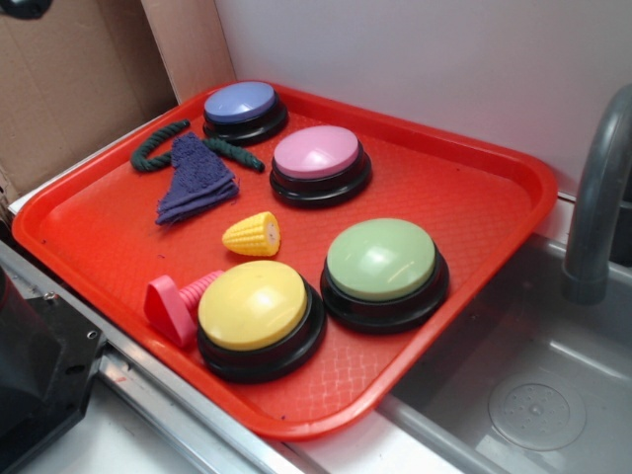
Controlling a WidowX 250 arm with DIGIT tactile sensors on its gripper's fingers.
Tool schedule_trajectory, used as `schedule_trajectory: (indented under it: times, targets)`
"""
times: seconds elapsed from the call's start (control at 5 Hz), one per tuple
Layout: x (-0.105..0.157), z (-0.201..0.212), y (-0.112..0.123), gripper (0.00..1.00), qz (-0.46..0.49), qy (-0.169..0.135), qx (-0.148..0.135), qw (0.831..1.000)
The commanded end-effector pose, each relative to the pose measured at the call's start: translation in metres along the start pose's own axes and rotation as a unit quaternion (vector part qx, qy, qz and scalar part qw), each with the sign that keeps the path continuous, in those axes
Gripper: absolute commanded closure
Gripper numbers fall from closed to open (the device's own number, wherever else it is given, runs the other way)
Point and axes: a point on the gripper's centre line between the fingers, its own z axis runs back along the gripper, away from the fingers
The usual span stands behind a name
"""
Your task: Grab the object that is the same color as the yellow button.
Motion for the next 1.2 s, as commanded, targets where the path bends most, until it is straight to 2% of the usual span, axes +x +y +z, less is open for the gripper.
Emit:
schedule_trajectory:
  times: [0.0, 0.2, 0.4, 0.6, 0.8, 1.0]
  targets:
    - [0.000, 0.000, 0.000, 0.00, 0.000, 0.000, 0.000, 1.000]
    - [0.005, -0.016, -0.008, 0.00, -0.005, -0.035, 0.016, 0.999]
    - [0.018, -0.046, -0.018, 0.00, -0.026, -0.045, 0.015, 0.999]
    - [0.031, -0.073, -0.020, 0.00, -0.036, -0.046, 0.021, 0.998]
    - [0.049, -0.102, -0.020, 0.00, -0.062, -0.055, 0.011, 0.997]
    - [0.061, -0.128, -0.016, 0.00, -0.085, -0.049, 0.004, 0.995]
